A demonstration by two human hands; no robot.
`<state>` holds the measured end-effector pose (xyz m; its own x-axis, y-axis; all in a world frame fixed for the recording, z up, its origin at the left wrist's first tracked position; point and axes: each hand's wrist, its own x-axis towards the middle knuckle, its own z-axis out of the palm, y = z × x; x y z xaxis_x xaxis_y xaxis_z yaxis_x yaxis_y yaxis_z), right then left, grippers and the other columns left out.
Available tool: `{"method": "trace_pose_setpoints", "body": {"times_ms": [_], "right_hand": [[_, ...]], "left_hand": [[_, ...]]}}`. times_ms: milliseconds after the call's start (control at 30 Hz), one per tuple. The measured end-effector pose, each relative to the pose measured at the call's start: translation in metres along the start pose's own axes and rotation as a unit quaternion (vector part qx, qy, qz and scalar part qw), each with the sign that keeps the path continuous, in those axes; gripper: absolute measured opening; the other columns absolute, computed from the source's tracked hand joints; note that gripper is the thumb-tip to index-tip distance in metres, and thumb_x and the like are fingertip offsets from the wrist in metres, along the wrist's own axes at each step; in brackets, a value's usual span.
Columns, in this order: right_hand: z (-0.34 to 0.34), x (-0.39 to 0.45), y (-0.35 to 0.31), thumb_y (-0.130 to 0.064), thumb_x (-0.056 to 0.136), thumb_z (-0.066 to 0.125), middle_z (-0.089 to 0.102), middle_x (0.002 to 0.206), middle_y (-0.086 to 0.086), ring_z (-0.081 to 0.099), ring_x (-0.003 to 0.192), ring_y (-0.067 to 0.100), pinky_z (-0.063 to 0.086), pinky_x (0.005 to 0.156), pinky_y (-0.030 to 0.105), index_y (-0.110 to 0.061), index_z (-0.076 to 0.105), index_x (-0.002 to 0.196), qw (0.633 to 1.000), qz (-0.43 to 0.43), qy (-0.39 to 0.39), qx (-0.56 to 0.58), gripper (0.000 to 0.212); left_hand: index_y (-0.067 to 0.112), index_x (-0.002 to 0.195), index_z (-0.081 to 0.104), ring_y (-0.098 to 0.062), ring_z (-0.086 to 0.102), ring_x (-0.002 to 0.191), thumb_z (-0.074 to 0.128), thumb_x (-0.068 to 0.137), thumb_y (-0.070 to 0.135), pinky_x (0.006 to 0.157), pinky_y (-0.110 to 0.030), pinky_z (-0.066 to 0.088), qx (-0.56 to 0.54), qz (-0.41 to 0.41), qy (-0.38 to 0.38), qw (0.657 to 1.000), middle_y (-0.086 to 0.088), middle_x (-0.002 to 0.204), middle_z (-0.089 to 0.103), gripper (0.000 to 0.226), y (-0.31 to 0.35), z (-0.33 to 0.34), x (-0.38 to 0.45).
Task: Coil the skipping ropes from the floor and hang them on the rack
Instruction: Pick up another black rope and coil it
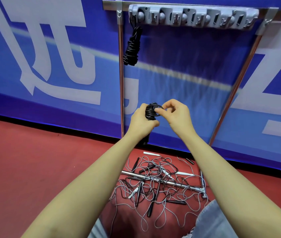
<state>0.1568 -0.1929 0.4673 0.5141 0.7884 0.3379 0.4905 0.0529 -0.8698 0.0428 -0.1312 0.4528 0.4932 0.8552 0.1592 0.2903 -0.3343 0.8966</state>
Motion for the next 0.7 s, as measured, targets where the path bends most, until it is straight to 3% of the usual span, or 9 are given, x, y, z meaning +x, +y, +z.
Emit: {"method": "trace_pose_setpoints", "body": {"times_ms": [67,200,333,400,533,600,700], "right_hand": [[0.003,-0.003,0.001,-0.019,0.082,0.072,0.037,0.05,-0.001,0.028,0.046,0.008,0.027,0.046,0.019,-0.008,0.056,0.072,1.0,0.002,0.013,-0.009,0.022],[0.004,-0.009,-0.002,-0.014,0.088,0.066,0.051,0.052,0.005,0.042,0.04,0.013,0.038,0.045,0.019,-0.018,0.061,0.073,0.998,0.017,-0.017,0.058,0.017],[0.002,-0.01,0.001,-0.005,0.093,0.054,0.058,0.065,0.004,0.051,0.05,0.007,0.042,0.057,0.013,-0.018,0.064,0.092,0.996,-0.012,-0.084,0.023,0.017],[0.001,-0.008,0.003,-0.003,0.092,0.052,0.059,0.069,0.01,0.053,0.054,0.004,0.041,0.059,0.011,-0.024,0.063,0.091,0.994,-0.025,-0.105,0.004,0.023],[0.001,-0.005,0.008,-0.003,0.091,0.055,0.064,0.079,0.018,0.055,0.062,0.012,0.045,0.064,0.025,-0.026,0.065,0.092,0.993,-0.053,-0.102,0.013,0.026],[0.002,-0.007,0.01,-0.003,0.09,0.059,0.061,0.085,0.013,0.054,0.067,0.01,0.045,0.069,0.024,-0.022,0.068,0.097,0.994,-0.073,-0.079,0.023,0.022],[0.001,-0.006,0.011,-0.007,0.088,0.064,0.044,0.089,-0.003,0.044,0.068,-0.002,0.036,0.066,0.012,-0.027,0.069,0.1,0.995,-0.093,-0.039,0.02,0.024]], "left_hand": [[0.012,0.095,0.051,-0.021,0.058,0.08,0.071,0.069,0.013,0.059,-0.025,0.045,0.057,0.028,0.021,0.998,-0.005,0.093,0.057,0.033,-0.002,0.0,0.001],[0.011,0.097,0.045,-0.03,0.058,0.076,0.057,0.073,0.004,0.061,-0.041,0.051,0.123,0.018,0.04,0.991,-0.005,0.083,0.06,0.028,0.0,-0.001,0.001],[0.014,0.102,0.044,-0.032,0.056,0.074,0.051,0.073,0.005,0.055,-0.033,0.043,0.168,-0.019,0.05,0.984,-0.006,0.084,0.059,0.031,0.0,-0.004,0.002],[0.014,0.101,0.045,-0.031,0.057,0.074,0.053,0.072,0.004,0.056,-0.036,0.047,0.149,-0.024,0.032,0.988,-0.006,0.084,0.06,0.032,-0.003,-0.005,0.002],[0.014,0.104,0.052,-0.025,0.061,0.071,0.061,0.07,-0.002,0.064,-0.038,0.053,0.036,-0.032,-0.043,0.998,-0.005,0.091,0.063,0.038,-0.004,-0.006,0.002],[0.016,0.106,0.052,-0.019,0.058,0.068,0.064,0.072,-0.004,0.06,-0.031,0.051,0.007,-0.029,-0.075,0.997,-0.001,0.092,0.061,0.041,-0.003,-0.007,0.002],[0.023,0.106,0.051,-0.016,0.058,0.062,0.066,0.074,-0.004,0.052,-0.024,0.046,-0.011,-0.03,-0.118,0.993,0.002,0.086,0.059,0.045,0.001,-0.009,0.0]]}}
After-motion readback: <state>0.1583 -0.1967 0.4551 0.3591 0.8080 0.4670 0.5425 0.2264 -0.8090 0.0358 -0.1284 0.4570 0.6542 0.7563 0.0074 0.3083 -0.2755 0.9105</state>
